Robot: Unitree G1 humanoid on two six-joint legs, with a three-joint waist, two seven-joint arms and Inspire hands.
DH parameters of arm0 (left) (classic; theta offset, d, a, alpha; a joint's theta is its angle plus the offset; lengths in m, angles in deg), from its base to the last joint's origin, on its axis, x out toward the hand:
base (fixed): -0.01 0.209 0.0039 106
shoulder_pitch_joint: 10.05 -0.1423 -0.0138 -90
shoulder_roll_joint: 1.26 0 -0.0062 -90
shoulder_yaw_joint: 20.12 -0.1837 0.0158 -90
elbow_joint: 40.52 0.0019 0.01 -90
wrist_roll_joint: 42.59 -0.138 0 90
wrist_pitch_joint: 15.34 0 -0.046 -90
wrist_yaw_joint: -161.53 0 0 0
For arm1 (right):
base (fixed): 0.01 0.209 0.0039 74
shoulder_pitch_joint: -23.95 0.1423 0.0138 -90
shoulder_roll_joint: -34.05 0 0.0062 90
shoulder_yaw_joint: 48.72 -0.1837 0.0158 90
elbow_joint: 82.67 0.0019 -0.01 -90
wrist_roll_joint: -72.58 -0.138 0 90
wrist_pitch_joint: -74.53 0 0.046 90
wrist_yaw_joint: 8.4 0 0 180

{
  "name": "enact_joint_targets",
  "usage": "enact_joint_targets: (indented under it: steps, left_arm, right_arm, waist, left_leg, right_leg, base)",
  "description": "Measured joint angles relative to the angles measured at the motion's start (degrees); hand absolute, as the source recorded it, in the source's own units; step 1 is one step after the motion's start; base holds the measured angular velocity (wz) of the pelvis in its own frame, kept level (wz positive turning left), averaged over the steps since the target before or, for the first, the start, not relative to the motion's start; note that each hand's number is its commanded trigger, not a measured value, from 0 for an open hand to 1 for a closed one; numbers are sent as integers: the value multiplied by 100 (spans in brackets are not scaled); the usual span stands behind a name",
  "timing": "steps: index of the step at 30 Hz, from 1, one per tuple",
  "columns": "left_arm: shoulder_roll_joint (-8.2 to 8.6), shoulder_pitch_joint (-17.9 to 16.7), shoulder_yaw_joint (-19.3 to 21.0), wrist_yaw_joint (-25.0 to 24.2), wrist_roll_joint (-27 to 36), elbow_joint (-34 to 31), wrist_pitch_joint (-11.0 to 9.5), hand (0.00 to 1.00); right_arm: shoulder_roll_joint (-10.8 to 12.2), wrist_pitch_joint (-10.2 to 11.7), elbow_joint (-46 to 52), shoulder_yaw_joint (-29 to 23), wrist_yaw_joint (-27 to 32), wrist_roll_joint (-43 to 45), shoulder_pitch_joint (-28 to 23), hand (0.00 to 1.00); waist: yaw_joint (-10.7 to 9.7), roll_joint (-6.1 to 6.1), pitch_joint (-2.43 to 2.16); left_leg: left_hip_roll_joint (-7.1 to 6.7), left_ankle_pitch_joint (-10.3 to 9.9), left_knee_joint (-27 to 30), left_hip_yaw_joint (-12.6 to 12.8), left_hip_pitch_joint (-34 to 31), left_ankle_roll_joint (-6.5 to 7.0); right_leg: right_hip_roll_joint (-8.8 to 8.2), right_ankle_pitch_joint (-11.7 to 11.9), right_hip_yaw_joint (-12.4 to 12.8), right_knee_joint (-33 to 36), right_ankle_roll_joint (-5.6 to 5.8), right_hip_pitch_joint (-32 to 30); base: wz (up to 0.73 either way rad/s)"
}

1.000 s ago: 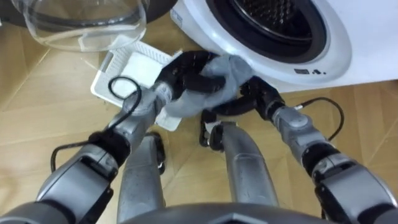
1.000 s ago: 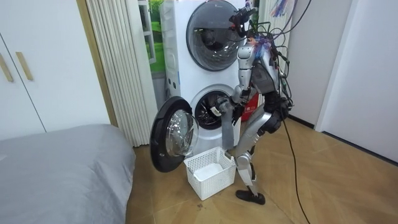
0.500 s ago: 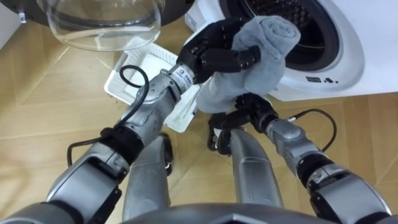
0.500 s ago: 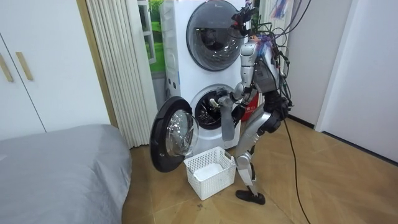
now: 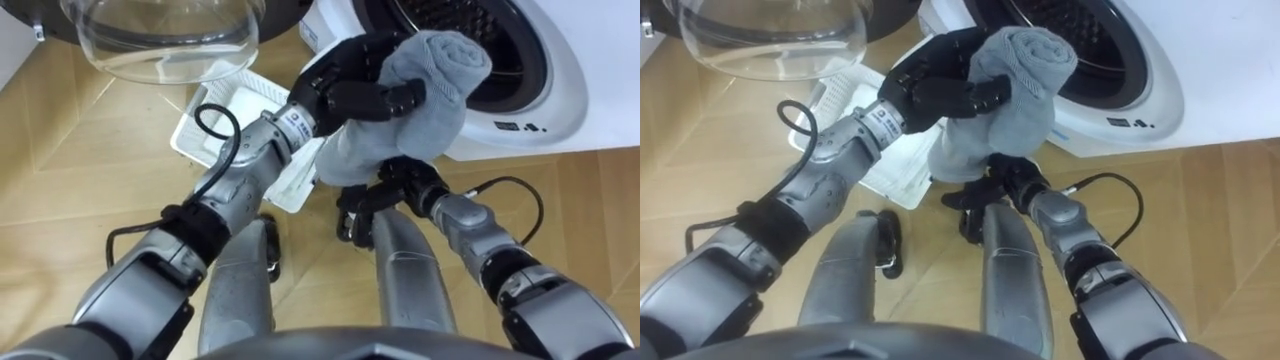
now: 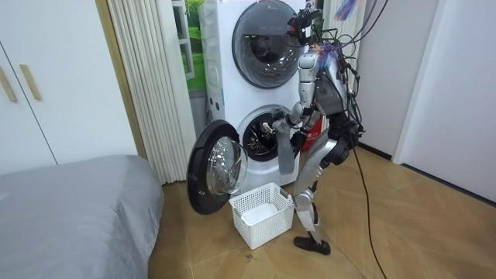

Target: Put towel into washing machine

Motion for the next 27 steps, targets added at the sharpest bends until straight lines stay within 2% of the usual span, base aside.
enact_joint_targets:
  steps: [3, 7, 12, 14, 17, 19, 22, 27]
  left_arm:
    - [-16, -144, 6, -115, 505, 38, 118, 100]
    - [-30, -374, 72, -297, 1274, 322, 238, 100]
    - [-91, -1050, 188, -352, 2590, 490, 402, 100]
    - [-87, -1177, 187, -417, 3025, 582, 417, 100]
    - [-81, -1308, 226, -446, 3606, 707, 443, 100]
    - [-78, -1434, 280, -464, 3790, 703, 443, 100]
    - [-60, -1607, 291, -510, 4029, 700, 446, 100]
    - [14, -1781, 288, -566, 4040, 701, 447, 100]
  right_arm:
    - [-14, -182, 49, -58, 2, 2, 6, 0]
    - [15, -321, 221, -169, 1, 102, -31, 0]
    - [40, -481, 437, -355, 22, 146, -217, 0]
    - [47, -482, 466, -344, 17, 206, -228, 0]
    - [72, -484, 490, -348, 150, 261, -231, 100]
    - [87, -529, 641, -350, 218, 293, -301, 100]
    - [95, -570, 724, -350, 260, 335, -381, 100]
    - [116, -587, 754, -342, 290, 366, -515, 100]
  waist:
    - [5, -1, 0]
    - [17, 0, -1]
    - [73, 14, -12]
    - [111, 19, -15]
    - [182, 21, -20]
    - [189, 20, -27]
    - [195, 17, -68]
    - [195, 13, -167]
  left_leg:
    - [-13, 1, -48, 1, 4, 1]
    - [-15, 4, -98, 2, 21, -6]
    - [-9, 12, -175, -22, -21, -21]
    - [-8, 14, -183, -29, -23, -24]
    - [-8, 16, -202, -27, -21, -26]
    - [-11, 17, -205, -28, -19, -26]
    - [-17, 17, -205, -25, -19, -26]
    - [-23, 23, -204, -15, 11, -32]
  right_leg:
    - [-8, -21, -12, -6, 8, -11]
    - [7, -49, -20, -18, 7, -13]
    - [1, -74, -65, -74, 1, -46]
    - [-4, -74, -67, -86, 1, -47]
    - [-6, -75, -67, -94, 2, -46]
    - [-5, -80, -68, -86, 8, -46]
    - [-5, -80, -67, -86, 9, -46]
    - [4, -78, -61, -75, 7, -29]
  base:
    - [2]
    - [1]
    - [3]
    - [0]
    - [0]
    - [0]
    - [0]
    - [0]
